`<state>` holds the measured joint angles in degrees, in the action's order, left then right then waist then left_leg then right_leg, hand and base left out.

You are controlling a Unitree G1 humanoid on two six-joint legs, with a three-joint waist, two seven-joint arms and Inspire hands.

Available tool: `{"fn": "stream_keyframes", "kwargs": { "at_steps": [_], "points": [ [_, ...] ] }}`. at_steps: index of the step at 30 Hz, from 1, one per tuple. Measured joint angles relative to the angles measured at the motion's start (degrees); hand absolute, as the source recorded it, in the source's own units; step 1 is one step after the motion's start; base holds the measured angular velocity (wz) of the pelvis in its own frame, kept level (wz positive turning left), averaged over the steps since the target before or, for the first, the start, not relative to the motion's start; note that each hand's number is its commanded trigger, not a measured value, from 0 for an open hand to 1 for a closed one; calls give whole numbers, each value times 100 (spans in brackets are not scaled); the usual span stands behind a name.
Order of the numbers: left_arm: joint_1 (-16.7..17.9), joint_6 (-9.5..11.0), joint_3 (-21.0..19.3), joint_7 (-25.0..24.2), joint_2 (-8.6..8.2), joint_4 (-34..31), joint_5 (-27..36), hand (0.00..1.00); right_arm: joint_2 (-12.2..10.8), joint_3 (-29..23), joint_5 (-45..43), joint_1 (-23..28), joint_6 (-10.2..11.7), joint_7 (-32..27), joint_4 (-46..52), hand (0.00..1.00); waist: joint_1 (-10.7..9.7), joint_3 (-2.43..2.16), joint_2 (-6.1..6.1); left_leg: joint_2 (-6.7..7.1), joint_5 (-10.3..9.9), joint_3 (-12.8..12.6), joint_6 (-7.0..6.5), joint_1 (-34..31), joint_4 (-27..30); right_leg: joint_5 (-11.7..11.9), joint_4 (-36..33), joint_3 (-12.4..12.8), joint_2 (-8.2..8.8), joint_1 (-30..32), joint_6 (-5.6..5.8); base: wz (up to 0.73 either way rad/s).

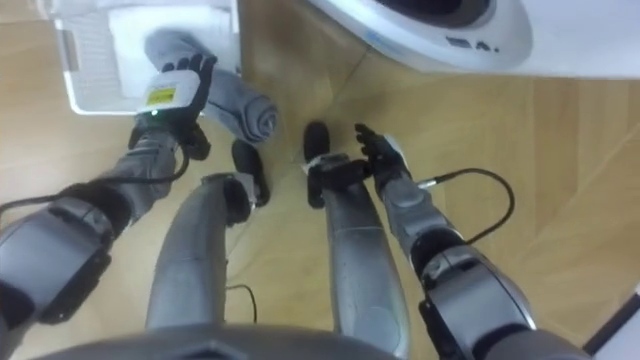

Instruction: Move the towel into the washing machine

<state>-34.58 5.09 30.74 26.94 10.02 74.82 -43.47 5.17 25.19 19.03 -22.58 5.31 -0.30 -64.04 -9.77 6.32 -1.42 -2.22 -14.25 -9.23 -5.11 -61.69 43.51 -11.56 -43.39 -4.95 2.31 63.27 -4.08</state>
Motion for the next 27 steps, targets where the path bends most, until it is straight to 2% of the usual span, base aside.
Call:
{"fn": "stream_keyframes", "kwargs": {
  "at_steps": [3, 7, 11, 17, 18, 19, 20, 27],
  "points": [
    [-2, 8, 76, 2, 9, 5, 4, 0, -12, 55, 175, -19, 105, 111, 25, 0, -89, -3, -4, -35, -42, 0, -10, -184, 179, -1, -139, -1, -13, 167, -6, -4],
    [-90, 30, 151, 1, 15, 12, 4, 0, -20, 120, 385, -154, 117, 179, 22, 0, -87, -3, -3, -95, -136, -1, -14, -466, 450, -27, -347, -30, -24, 433, -43, -6],
    [-273, 39, 465, 0, 98, 22, 4, 0, -14, 324, 677, -357, 133, 193, -7, 0, -82, -4, -4, -108, -199, 5, -30, -744, 717, -72, -618, -25, -15, 718, -66, 0],
    [-353, 62, 766, 3, 95, 31, 8, 0, 10, 469, 790, -475, 220, 243, -33, 0, -80, -5, -4, -134, -319, 15, -31, -995, 1074, -163, -935, -5, -15, 962, -59, -4],
    [-359, 78, 772, 9, 94, 31, 7, 57, 13, 503, 791, -506, 230, 245, -37, 0, -74, -5, -4, -159, -329, 16, -46, -1066, 1142, -163, -969, -7, -30, 1021, -59, -6],
    [-361, 84, 773, 17, 97, 30, 7, 67, 13, 503, 791, -525, 234, 251, -44, 0, -75, -5, -4, -171, -332, 15, -51, -1095, 1168, -163, -980, -10, -35, 1045, -58, -8],
    [-362, 105, 777, 31, 108, 30, 6, 100, 8, 504, 803, -570, 240, 275, -85, 0, -76, -5, -4, -203, -348, 9, -67, -1149, 1234, -163, -1024, -19, -44, 1095, -58, -4],
    [-465, 168, 894, 264, 174, 34, 5, 100, 13, 505, 1226, -623, 292, 409, -163, 0, -93, -4, -8, -209, -379, -4, -69, -1275, 1336, -167, -1139, 4, -43, 1231, -57, 0]
  ]
}}
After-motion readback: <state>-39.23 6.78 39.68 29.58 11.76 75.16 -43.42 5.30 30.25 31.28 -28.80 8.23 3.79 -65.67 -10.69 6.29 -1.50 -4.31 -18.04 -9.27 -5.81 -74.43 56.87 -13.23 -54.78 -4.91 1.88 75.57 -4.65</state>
